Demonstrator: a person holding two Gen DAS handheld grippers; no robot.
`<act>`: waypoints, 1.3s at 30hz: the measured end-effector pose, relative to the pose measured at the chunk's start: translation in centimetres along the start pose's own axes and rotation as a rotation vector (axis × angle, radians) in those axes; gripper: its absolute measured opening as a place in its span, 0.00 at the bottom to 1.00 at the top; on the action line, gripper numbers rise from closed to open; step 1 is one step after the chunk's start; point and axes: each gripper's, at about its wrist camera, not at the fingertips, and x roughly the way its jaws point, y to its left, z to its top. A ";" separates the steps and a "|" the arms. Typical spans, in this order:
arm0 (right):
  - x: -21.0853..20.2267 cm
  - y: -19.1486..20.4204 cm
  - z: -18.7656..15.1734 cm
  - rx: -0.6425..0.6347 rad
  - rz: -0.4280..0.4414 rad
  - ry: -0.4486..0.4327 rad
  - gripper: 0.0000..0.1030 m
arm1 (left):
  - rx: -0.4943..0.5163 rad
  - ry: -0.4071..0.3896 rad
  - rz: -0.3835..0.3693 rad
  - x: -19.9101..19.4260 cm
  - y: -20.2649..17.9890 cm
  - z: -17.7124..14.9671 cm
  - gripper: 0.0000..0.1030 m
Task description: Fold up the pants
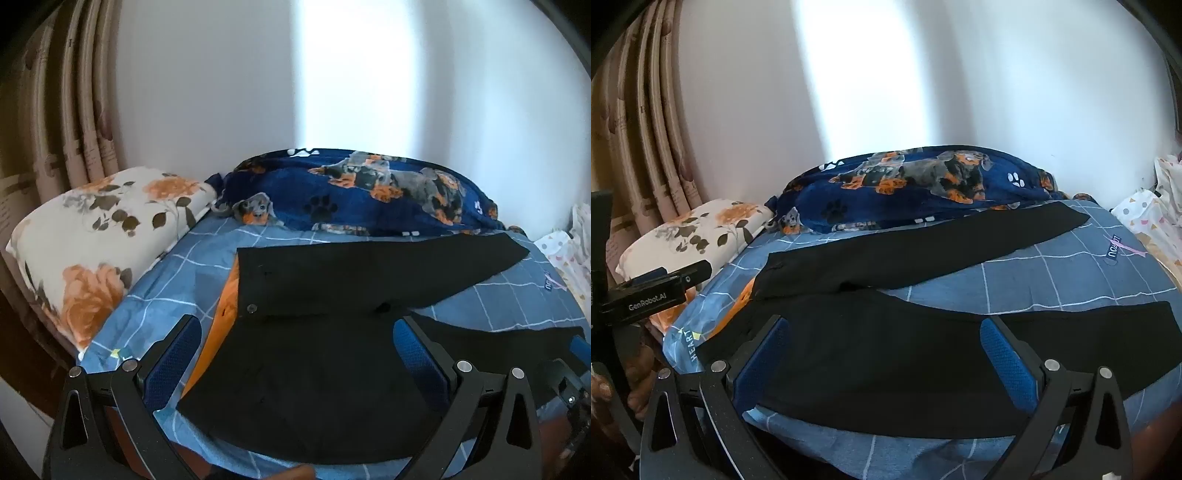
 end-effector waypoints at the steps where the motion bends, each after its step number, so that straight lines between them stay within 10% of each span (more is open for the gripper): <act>1: 0.0 0.0 0.0 0.002 -0.001 0.000 1.00 | 0.003 -0.005 0.001 -0.1 0.0 -0.1 1.00; 39: 0.3 -1.3 -0.3 0.037 -0.067 0.012 1.00 | 0.015 -0.002 0.034 0.9 0.4 -0.5 1.00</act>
